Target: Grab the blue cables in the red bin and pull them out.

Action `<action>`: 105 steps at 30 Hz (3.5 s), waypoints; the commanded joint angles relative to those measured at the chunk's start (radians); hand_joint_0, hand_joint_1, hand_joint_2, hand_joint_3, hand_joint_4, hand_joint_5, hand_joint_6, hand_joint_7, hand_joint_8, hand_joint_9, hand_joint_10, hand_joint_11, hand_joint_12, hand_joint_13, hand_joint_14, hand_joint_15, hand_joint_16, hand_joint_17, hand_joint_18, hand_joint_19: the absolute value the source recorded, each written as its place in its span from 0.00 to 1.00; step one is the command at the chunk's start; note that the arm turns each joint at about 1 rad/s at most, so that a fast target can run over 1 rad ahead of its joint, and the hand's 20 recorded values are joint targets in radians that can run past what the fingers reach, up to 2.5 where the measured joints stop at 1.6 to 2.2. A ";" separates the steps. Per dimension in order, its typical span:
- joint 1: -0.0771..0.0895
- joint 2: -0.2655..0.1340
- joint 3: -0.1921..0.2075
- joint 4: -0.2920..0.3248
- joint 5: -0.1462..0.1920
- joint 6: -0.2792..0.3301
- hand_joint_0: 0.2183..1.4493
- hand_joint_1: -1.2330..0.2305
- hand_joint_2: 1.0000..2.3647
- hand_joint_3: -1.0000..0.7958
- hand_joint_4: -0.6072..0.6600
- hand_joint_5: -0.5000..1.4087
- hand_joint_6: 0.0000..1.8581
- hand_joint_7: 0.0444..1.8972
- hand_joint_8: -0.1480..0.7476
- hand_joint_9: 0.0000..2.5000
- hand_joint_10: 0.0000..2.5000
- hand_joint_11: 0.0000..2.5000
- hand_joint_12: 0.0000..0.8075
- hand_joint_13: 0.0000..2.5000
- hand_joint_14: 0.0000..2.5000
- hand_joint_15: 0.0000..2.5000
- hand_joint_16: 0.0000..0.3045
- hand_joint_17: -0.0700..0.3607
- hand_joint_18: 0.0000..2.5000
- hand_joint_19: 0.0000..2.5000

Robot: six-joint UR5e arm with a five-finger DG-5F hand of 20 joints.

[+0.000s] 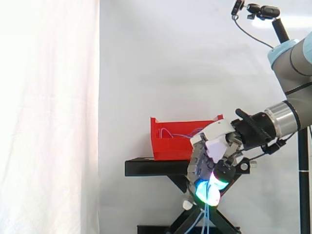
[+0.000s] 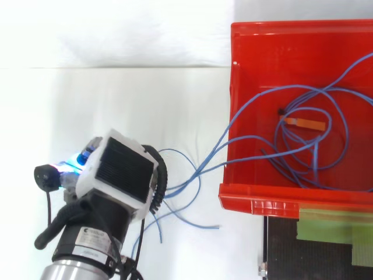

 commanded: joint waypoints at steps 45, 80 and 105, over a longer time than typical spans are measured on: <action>0.040 -0.001 0.072 0.021 -0.021 0.474 0.56 0.27 0.00 0.00 0.48 0.77 0.19 0.41 0.46 0.38 0.01 0.32 0.42 0.47 0.01 0.45 0.14 0.39 0.31 0.26; 0.035 0.001 0.088 0.146 -0.133 0.172 0.52 0.27 0.00 0.00 0.47 0.75 0.20 0.40 0.46 0.38 0.01 0.34 0.37 0.40 0.90 0.46 0.13 0.37 0.46 0.57; 0.026 0.001 0.161 0.243 -0.248 -0.080 0.51 0.27 0.00 0.00 0.47 0.75 0.22 0.39 0.46 0.37 0.01 0.34 0.37 0.39 0.90 0.46 0.13 0.37 0.45 0.57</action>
